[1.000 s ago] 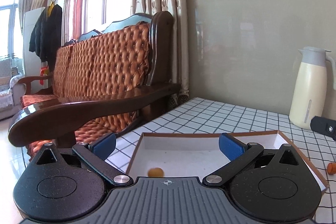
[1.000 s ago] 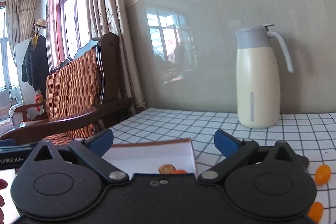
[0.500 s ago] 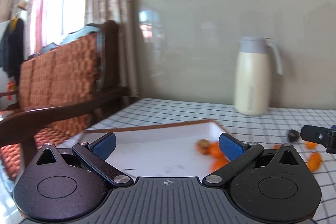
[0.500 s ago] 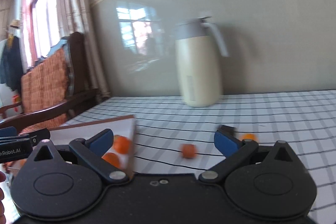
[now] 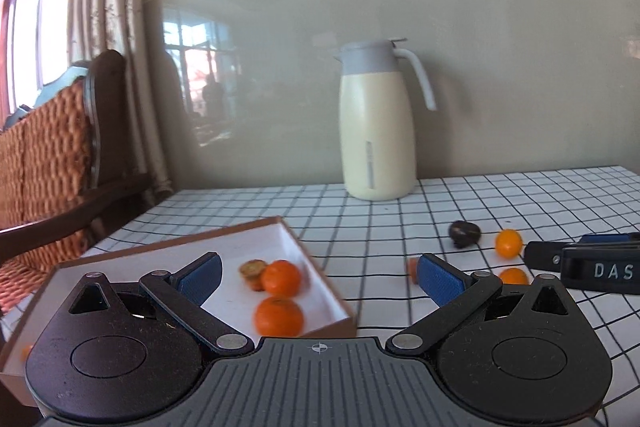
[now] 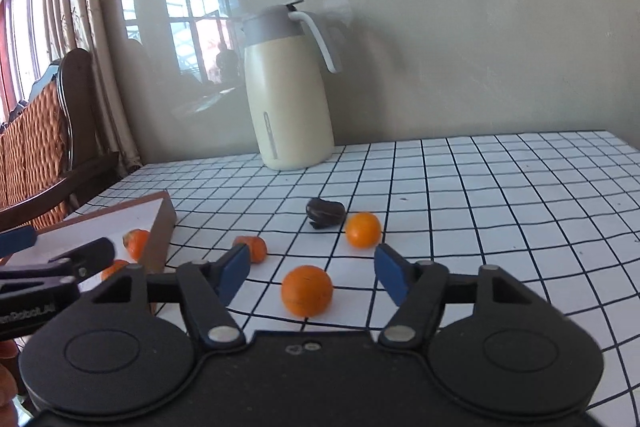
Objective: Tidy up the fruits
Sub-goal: 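Move both open tools back to the remaining fruit, then grasp an orange with the right tool while the left tool grasps an orange carrot chunk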
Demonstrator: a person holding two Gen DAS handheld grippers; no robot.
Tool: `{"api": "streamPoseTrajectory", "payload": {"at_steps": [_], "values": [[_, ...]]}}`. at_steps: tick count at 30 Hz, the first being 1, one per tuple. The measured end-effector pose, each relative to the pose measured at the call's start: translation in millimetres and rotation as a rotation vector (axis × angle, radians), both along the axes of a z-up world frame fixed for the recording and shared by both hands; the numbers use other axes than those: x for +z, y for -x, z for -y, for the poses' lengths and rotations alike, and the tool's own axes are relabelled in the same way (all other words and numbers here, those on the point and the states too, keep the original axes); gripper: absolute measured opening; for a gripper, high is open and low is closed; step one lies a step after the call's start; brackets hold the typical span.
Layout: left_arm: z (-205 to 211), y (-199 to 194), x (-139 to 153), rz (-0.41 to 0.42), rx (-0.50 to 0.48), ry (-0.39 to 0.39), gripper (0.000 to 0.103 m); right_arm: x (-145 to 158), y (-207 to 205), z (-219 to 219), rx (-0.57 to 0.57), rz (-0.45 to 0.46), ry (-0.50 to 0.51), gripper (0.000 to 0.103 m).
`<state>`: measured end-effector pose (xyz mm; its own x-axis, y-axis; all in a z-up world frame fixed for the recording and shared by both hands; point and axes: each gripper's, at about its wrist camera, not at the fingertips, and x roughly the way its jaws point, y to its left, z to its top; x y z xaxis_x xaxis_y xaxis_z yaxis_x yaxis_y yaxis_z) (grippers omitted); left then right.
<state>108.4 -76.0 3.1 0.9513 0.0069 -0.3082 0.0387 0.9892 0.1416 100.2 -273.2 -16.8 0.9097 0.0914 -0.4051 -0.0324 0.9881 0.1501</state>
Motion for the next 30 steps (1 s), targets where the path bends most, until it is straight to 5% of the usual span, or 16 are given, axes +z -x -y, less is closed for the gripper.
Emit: {"api": "streamPoseTrajectory", "payload": {"at_steps": [12, 23, 30], "values": [[25, -22, -13, -0.035, -0.025, -0.083, 0.100, -17, -20, -6, 0.006, -0.063, -0.024, 0.045], [28, -36, -23, -0.069, -0.019, -0.093, 0.099, -33, -38, -12, -0.011, -0.130, -0.025, 0.029], [36, -45, -27, -0.091, -0.041, -0.077, 0.098, -32, -36, 1, -0.059, -0.112, -0.003, 0.028]]}}
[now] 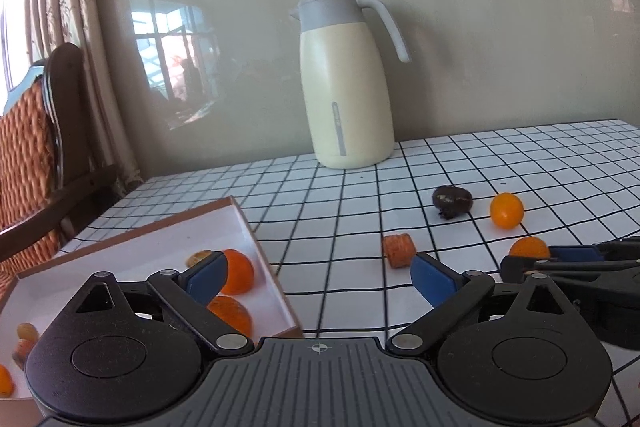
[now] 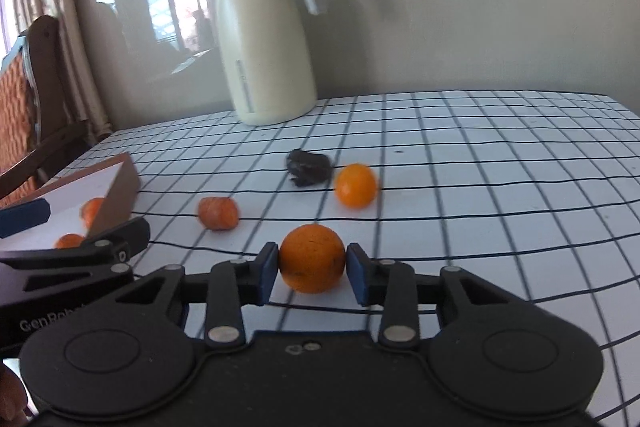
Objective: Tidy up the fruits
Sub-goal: 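Grasp an orange with the right tool while the left tool grasps an orange carrot chunk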
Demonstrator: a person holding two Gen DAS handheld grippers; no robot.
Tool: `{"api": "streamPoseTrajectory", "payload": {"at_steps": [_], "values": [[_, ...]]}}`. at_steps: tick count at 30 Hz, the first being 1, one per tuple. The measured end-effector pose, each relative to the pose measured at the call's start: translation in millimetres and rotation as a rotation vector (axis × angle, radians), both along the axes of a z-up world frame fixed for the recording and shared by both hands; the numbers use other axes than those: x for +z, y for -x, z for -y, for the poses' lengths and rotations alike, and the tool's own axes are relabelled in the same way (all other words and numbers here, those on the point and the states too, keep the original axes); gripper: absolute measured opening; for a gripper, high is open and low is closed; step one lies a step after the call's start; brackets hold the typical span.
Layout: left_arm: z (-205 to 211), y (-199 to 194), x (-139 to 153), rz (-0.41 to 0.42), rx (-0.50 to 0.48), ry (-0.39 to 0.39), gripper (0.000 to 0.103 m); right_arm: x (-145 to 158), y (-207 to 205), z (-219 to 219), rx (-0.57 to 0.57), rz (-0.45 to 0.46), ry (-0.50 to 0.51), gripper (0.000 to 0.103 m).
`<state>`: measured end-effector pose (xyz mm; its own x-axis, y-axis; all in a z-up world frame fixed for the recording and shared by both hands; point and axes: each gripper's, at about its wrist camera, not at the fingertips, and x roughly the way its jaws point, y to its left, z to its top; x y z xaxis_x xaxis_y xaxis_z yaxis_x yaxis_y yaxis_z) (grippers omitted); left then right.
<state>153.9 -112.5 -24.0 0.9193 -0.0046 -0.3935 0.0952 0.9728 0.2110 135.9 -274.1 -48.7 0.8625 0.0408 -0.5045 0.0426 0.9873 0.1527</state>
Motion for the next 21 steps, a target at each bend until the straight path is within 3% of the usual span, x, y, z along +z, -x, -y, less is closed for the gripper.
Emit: {"api": "streamPoseTrajectory", "payload": {"at_steps": [8, 17, 21], "values": [[23, -19, -9, -0.064, -0.042, 0.055, 0.090, 3, 0, 41, -0.101, 0.002, -0.024, 0.029], [37, -50, -18, -0.144, -0.030, 0.129, 0.074, 6, -1, 73, -0.163, 0.017, -0.039, 0.028], [41, -61, -22, -0.163, -0.019, 0.144, 0.061, 9, 0, 76, -0.166, 0.029, -0.019, 0.028]]}}
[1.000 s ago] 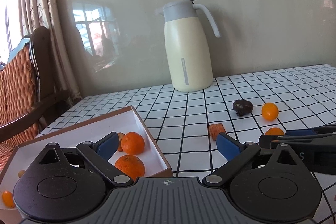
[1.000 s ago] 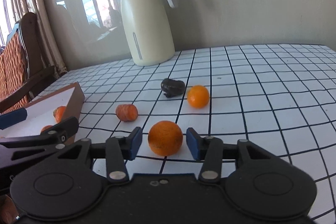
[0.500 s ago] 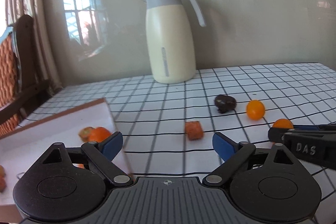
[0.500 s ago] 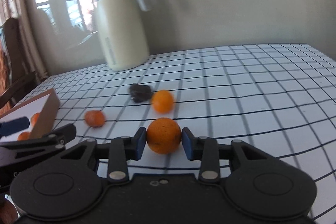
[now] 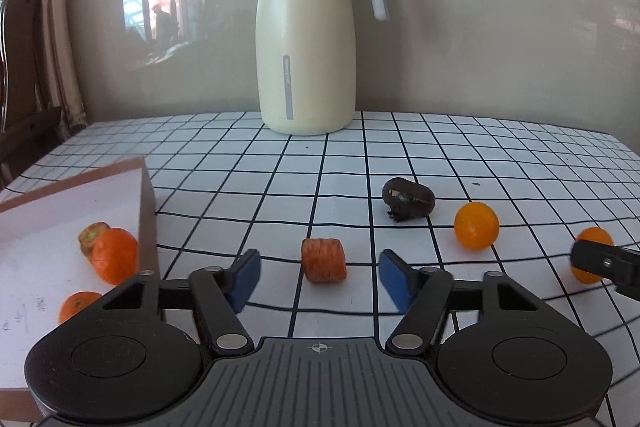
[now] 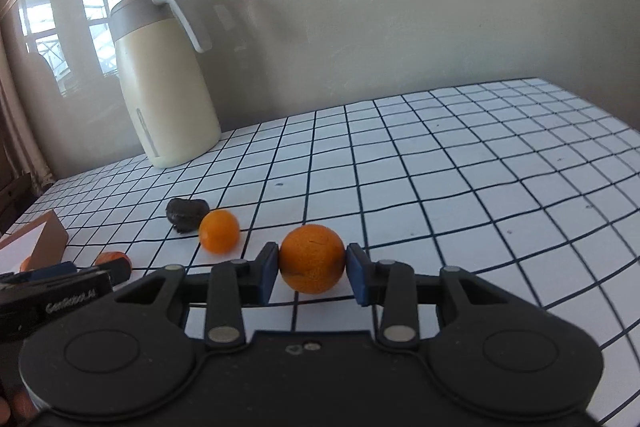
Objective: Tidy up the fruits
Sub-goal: 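Grasp an orange with the right tool while the left tool grasps an orange carrot chunk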
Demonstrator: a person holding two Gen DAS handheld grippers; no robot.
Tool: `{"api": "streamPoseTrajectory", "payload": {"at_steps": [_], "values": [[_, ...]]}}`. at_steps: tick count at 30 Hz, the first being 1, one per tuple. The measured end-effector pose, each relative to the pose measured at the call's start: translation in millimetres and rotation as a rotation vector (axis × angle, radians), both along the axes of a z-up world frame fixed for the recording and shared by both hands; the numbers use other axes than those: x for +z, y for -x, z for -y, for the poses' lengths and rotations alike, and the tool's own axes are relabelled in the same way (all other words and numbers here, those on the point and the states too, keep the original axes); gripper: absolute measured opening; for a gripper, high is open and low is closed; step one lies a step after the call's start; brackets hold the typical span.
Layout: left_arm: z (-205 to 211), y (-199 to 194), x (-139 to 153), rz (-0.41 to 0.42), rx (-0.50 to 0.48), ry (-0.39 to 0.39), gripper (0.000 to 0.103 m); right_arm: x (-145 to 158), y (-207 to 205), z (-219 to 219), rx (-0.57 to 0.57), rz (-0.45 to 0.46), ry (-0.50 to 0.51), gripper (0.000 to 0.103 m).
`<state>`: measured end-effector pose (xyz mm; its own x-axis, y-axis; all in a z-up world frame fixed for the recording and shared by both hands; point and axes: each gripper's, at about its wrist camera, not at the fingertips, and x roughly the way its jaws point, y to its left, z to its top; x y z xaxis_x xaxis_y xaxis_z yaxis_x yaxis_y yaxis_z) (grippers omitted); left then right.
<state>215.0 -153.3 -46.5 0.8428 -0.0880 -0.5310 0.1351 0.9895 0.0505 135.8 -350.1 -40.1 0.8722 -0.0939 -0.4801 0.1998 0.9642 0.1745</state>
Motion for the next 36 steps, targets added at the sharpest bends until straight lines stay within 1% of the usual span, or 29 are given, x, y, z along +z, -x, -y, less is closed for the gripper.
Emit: {"api": "streamPoseTrajectory", "payload": {"at_steps": [4, 5, 6, 7, 8, 9, 13, 17, 23, 29, 36], "values": [[3, -10, -4, -0.030, -0.011, 0.027, 0.048, 1, 0, 4, -0.004, 0.003, 0.001, 0.029], [4, -12, -4, -0.036, -0.014, 0.035, 0.042, 1, 0, 4, -0.005, 0.003, -0.002, 0.029], [4, -13, -5, -0.041, -0.012, 0.041, 0.039, 1, 0, 5, -0.004, 0.003, -0.003, 0.029], [3, -15, -5, -0.046, -0.009, 0.048, 0.037, 1, 0, 5, -0.002, 0.001, 0.000, 0.029], [3, -16, -5, -0.051, -0.004, 0.054, 0.033, 0, 0, 5, 0.000, -0.001, 0.001, 0.029], [2, -17, -6, -0.056, 0.001, 0.058, 0.024, 0, 0, 4, 0.002, 0.000, 0.001, 0.029], [0, -14, -5, -0.051, -0.003, 0.070, 0.024, -1, -1, 2, 0.007, -0.008, -0.006, 0.028], [3, -6, -3, -0.033, -0.027, 0.049, 0.024, 1, -1, -3, 0.015, -0.002, -0.005, 0.028], [-1, 10, 3, -0.011, -0.046, 0.044, 0.024, 6, 0, -11, 0.036, 0.014, -0.005, 0.028], [-10, 24, 9, -0.006, -0.063, 0.041, 0.024, 8, 2, -25, 0.079, 0.016, 0.006, 0.028], [-20, 44, 11, -0.002, -0.080, 0.023, 0.024, 11, 7, -43, 0.138, 0.014, -0.009, 0.028]]}}
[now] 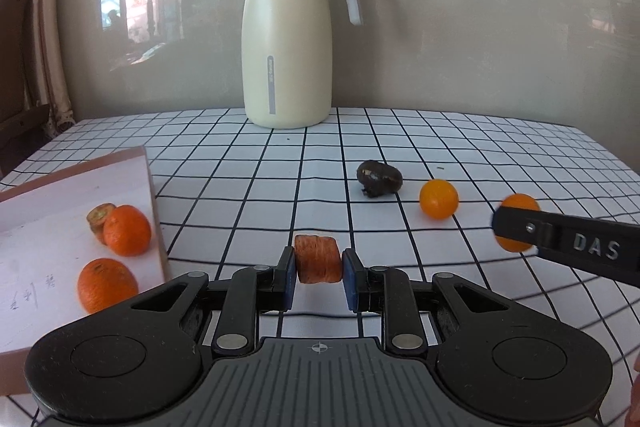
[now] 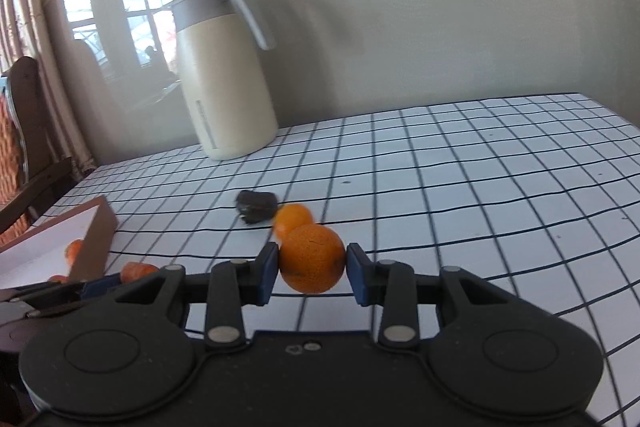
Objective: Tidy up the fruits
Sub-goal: 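Grasp an orange with the right tool while the left tool grasps an orange carrot chunk, then carry the carrot chunk and orange over the white box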
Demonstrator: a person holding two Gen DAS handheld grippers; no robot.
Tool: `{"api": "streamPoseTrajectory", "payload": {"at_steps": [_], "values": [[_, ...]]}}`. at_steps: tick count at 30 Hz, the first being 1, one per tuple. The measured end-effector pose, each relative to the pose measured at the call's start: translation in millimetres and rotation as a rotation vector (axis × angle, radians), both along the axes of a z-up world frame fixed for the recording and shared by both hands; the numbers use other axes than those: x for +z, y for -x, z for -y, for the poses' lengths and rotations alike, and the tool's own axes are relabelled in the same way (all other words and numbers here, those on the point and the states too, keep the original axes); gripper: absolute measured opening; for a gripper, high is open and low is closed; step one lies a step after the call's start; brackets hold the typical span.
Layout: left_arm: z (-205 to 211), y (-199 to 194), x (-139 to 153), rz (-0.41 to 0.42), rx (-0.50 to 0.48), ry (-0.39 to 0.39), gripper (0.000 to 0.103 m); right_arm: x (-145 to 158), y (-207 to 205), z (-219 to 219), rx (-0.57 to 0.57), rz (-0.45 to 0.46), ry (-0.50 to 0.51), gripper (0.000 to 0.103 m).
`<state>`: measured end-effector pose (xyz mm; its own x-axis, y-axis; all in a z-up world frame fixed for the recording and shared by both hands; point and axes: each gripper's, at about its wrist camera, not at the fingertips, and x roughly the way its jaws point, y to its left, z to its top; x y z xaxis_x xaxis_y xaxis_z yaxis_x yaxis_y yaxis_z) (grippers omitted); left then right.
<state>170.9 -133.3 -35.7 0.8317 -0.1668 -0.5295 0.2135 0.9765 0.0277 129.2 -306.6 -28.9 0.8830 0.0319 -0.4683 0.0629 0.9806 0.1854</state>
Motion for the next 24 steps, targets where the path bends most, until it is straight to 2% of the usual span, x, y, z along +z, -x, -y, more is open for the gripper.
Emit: {"api": "streamPoseTrajectory", "payload": {"at_steps": [12, 24], "values": [[-29, 29, 12, 0.043, 0.016, -0.009, 0.024, 15, 10, -33, 0.093, 0.044, 0.010, 0.028], [-70, 50, 23, 0.056, 0.072, -0.001, 0.024, 16, 9, -76, 0.187, 0.045, 0.021, 0.028]]}}
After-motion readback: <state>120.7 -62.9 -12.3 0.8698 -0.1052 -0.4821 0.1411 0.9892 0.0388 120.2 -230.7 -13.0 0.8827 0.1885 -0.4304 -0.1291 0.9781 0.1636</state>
